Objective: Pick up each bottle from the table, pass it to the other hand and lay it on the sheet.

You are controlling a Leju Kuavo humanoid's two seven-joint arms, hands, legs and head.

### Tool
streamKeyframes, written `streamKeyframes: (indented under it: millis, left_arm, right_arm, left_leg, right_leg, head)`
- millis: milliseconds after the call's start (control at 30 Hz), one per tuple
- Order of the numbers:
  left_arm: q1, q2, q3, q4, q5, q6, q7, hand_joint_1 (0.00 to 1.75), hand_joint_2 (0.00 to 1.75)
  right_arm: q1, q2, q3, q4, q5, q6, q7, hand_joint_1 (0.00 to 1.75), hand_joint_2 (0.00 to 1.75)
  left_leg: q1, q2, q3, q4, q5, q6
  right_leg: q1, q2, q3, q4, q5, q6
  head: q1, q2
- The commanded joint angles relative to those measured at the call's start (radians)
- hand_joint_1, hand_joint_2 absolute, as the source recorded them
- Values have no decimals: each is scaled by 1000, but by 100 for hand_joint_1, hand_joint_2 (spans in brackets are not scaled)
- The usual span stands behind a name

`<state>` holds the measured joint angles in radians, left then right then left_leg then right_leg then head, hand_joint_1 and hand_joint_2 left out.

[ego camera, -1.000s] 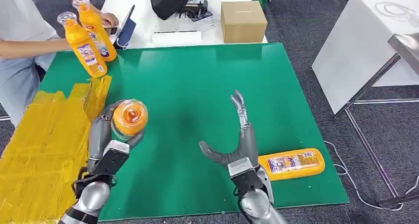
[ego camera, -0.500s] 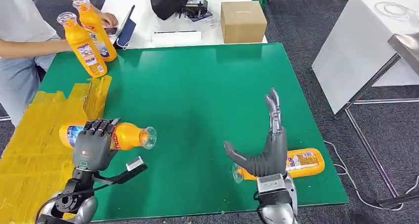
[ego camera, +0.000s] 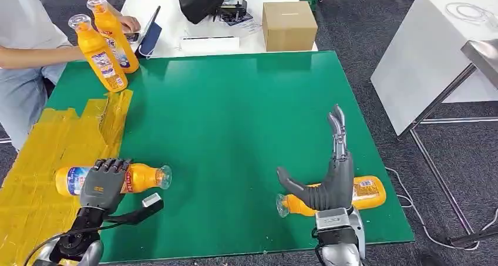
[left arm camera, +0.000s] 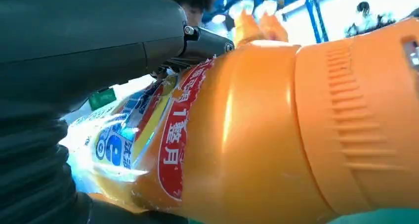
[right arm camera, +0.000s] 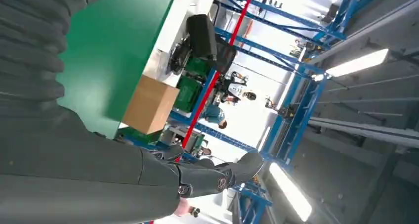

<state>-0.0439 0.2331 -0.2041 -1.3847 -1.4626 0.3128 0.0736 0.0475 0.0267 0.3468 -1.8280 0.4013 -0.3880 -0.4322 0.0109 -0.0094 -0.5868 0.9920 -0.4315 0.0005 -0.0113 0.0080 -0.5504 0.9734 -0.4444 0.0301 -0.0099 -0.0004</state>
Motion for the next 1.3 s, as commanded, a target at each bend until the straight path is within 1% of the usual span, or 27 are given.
streamKeyframes:
  millis: [33, 67, 100, 167, 267, 300, 367, 400, 433, 633, 667, 733, 900, 967, 1000, 1033, 1133, 1167, 1200, 1233, 1267, 1300]
  left_arm:
    - [-73, 26, -10, 180, 45, -86, 6, 175, 175]
    - [-76, 25, -11, 191, 53, -91, 5, 38, 175]
    - [-77, 25, -14, 199, 60, -96, 3, 2, 175]
    - [-79, 24, -14, 202, 68, -99, 2, 2, 175]
    - [-79, 24, -14, 202, 68, -99, 2, 2, 175]
    - [-79, 24, -14, 202, 68, -99, 2, 2, 175]
    - [-79, 24, -14, 202, 68, -99, 2, 2, 175]
    - [-79, 24, -14, 202, 68, -99, 2, 2, 175]
    - [-79, 24, -14, 202, 68, -99, 2, 2, 175]
    - [-90, 26, -22, 223, 63, -107, 13, 0, 175]
    - [-95, 26, -22, 234, 62, -109, 16, 0, 175]
    - [-100, 24, -23, 247, 63, -107, 18, 0, 175]
    - [-90, 1, -17, 226, 89, -41, 5, 0, 175]
    - [-79, -18, -2, 197, 126, 15, -21, 0, 175]
    - [-61, -34, 16, 158, 169, 74, -61, 0, 175]
    - [-55, -34, 19, 144, 174, 85, -70, 0, 175]
    - [-45, -34, 21, 119, 173, 84, -69, 0, 175]
    - [9, -31, 47, 22, 275, 303, -214, 0, 175]
    - [38, -25, 64, -36, 272, 292, -214, 0, 175]
    - [52, -22, 75, -66, 267, 279, -209, 0, 175]
    - [66, -20, 94, -96, 247, 259, -206, 0, 175]
    - [71, -21, 112, -104, 218, 253, -197, 0, 175]
  right_arm:
    - [-20, -1, -30, 34, 10, 18, 18, 0, 175]
    - [-24, 0, -30, 38, 12, 20, 20, 0, 175]
    - [-26, 1, -29, 41, 15, 21, 21, 0, 175]
    - [-27, 1, -29, 42, 15, 22, 22, 0, 175]
    - [-27, 1, -29, 42, 15, 22, 22, 0, 175]
    - [-27, 1, -29, 42, 15, 22, 22, 0, 175]
    - [-27, 1, -29, 42, 15, 22, 22, 0, 175]
    - [-27, 1, -29, 42, 15, 22, 22, 0, 175]
    - [-27, 1, -29, 42, 15, 22, 22, 0, 175]
    - [-34, 0, -24, 49, 18, 34, 27, 0, 175]
    - [-38, 0, -23, 56, 19, 36, 30, 0, 175]
    - [-42, 2, -22, 63, 20, 38, 31, 0, 175]
    - [-41, 1, -24, 72, 19, 45, 37, 0, 175]
    - [-39, 0, -25, 75, 20, 45, 37, 0, 175]
    - [-36, -3, -24, 76, 20, 44, 36, 0, 175]
    - [-34, -4, -23, 76, 20, 43, 36, 0, 175]
    - [-33, -5, -23, 76, 20, 43, 36, 0, 175]
    - [-34, -18, -16, 82, 9, 44, 31, 0, 175]
    - [-31, -19, -17, 85, 6, 39, 28, 0, 175]
    - [-29, -20, -18, 85, 4, 36, 26, 0, 175]
    - [-25, -21, -20, 83, 2, 31, 23, 0, 175]
    - [-22, -22, -22, 81, 1, 30, 22, 0, 175]
  left_leg:
    - [0, 0, 2, -1, 0, 0]
    - [0, 0, 2, -1, 0, 0]
    - [0, 0, 4, -1, -1, 0]
    - [0, 0, 5, -1, -1, 0]
    - [0, 0, 2, -1, 0, 0]
    - [0, 0, 4, -1, -1, 0]
    - [0, 0, 3, -1, 0, 0]
    - [0, 1, 5, -2, -1, 0]
    - [0, 0, 4, -2, 0, 0]
    - [0, 1, 7, -2, -1, 0]
    - [0, 0, 4, -1, 0, 0]
    - [1, 1, 8, -2, -1, 0]
    - [0, 1, 7, -2, -1, 0]
    - [0, 0, 6, -2, 0, 0]
    - [0, 0, 6, -1, 0, 0]
    - [0, 1, 7, -2, -1, 1]
    - [0, 0, 5, -1, -1, 1]
    - [0, 0, 5, -1, 0, 1]
    - [1, 0, 6, -1, -2, 1]
    - [0, 1, 4, -1, -1, 0]
    - [1, 4, 7, 0, -3, 1]
    - [1, 4, 5, 0, -3, 0]
  right_leg:
    - [0, -1, 3, -1, 0, -1]
    - [0, -1, 2, -1, 0, 0]
    - [1, -2, 5, -2, -1, -1]
    - [1, -2, 6, -2, -1, -1]
    - [0, -1, 2, -1, 0, 0]
    - [1, -1, 5, -2, 0, -1]
    - [0, 0, 3, -1, 0, -1]
    - [1, 0, 6, -2, 0, -1]
    - [0, 0, 4, -1, 0, -1]
    - [1, 0, 7, -2, -1, -1]
    - [0, 0, 4, -1, 0, -1]
    - [1, 0, 9, -3, -1, -1]
    - [1, 0, 8, -2, 0, -1]
    - [0, 0, 7, -2, 0, -1]
    - [0, 0, 6, -1, 0, 0]
    - [1, 0, 9, -2, 0, -1]
    - [0, -1, 6, -1, 0, 0]
    - [0, -1, 6, -1, 0, 0]
    - [1, -1, 8, -2, -1, -1]
    - [0, 1, 5, -1, 0, 0]
    - [1, 3, 8, -2, -1, -1]
    - [1, 3, 6, -1, -1, -1]
  head:
    - [0, 0]
    - [0, 0]
    - [0, 0]
    - [0, 0]
    - [0, 0]
    - [0, 0]
    - [0, 0]
    - [0, 0]
    - [0, 0]
    - [0, 0]
    - [0, 0]
    - [0, 0]
    - [0, 0]
    - [0, 0]
    - [0, 0]
    - [0, 0]
    - [0, 0]
    - [0, 0]
    - [0, 0]
    - [0, 0]
    - [0, 0]
    - [0, 0]
